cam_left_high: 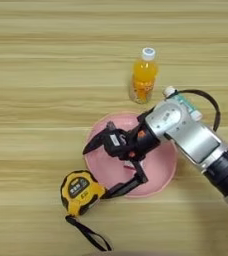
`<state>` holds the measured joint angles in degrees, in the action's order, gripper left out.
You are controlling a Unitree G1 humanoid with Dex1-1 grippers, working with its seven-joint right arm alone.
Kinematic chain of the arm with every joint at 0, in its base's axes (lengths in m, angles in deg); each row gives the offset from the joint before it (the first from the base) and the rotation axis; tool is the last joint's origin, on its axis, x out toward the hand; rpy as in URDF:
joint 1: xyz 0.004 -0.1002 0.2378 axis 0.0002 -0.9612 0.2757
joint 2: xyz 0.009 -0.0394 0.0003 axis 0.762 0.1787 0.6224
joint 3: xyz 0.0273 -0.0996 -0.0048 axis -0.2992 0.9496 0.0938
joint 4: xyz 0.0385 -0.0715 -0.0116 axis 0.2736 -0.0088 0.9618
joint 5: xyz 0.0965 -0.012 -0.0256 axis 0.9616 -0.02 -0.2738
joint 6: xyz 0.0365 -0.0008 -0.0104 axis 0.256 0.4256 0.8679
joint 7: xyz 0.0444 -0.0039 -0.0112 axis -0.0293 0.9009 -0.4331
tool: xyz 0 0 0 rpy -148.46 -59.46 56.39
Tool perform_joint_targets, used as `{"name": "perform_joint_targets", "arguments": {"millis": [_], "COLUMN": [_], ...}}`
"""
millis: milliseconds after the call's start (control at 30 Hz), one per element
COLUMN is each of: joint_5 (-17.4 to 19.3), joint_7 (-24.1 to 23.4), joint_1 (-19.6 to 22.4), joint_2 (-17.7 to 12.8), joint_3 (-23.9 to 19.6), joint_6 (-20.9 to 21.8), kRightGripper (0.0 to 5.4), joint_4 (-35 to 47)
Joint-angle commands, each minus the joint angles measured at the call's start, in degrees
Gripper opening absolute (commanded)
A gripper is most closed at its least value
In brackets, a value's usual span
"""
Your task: Move the objects on the table
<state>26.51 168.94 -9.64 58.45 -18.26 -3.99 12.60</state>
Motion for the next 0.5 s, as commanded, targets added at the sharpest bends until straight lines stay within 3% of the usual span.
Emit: {"name": "perform_joint_targets", "arguments": {"millis": [33,300,500], "joint_5": [-1.8,-4.6,-6.1], "joint_7": [-1.1,-1.2,-2.9], "joint_1": [4.2,4.2,4.9], "joint_2": [0.5,1.6,4.7], "joint_3": [-0.1,1.2,1.3], "joint_6": [3.4,7.3,9.5], "kRightGripper": [5.37,5.37,5.37], "joint_4": [0.1,-1.3,-3.9]}}
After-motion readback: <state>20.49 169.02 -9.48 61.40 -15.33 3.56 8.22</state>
